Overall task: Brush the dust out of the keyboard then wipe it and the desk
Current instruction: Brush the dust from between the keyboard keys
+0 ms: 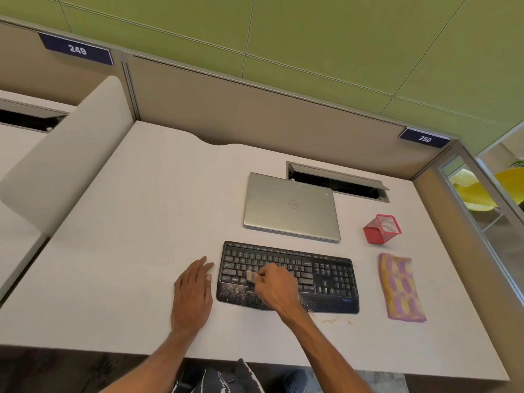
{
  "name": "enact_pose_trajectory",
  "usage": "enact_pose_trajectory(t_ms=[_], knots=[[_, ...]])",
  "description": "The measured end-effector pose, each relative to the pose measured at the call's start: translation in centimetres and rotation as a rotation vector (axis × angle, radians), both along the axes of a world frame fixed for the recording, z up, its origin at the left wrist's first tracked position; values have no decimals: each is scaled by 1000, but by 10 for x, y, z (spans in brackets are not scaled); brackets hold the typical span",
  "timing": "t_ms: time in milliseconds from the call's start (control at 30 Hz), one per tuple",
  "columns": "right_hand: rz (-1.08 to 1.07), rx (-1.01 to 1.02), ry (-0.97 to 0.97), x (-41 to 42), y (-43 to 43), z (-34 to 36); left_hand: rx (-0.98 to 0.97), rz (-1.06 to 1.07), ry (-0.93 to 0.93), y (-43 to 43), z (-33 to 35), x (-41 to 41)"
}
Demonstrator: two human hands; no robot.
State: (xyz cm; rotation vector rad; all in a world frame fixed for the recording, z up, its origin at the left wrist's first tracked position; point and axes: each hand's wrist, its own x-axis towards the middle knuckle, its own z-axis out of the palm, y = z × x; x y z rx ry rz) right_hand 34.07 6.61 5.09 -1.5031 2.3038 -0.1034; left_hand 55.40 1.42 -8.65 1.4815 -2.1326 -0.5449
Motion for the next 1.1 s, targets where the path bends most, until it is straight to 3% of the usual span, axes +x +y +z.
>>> enact_pose_trajectory(t_ms=[300,500,700,933,1100], knots=[[53,-17,103,5,5,-2,7,2,24,0,0,0],[197,64,117,14,3,-3,13,6,17,-1,-3,0],[90,-52,86,9,0,6,4,7,16,-1,-4,0],[174,90,137,20,6,-3,-2,7,29,-1,-4,0],[137,-21,124,20,4,8,7,10,49,-1,-6,1]])
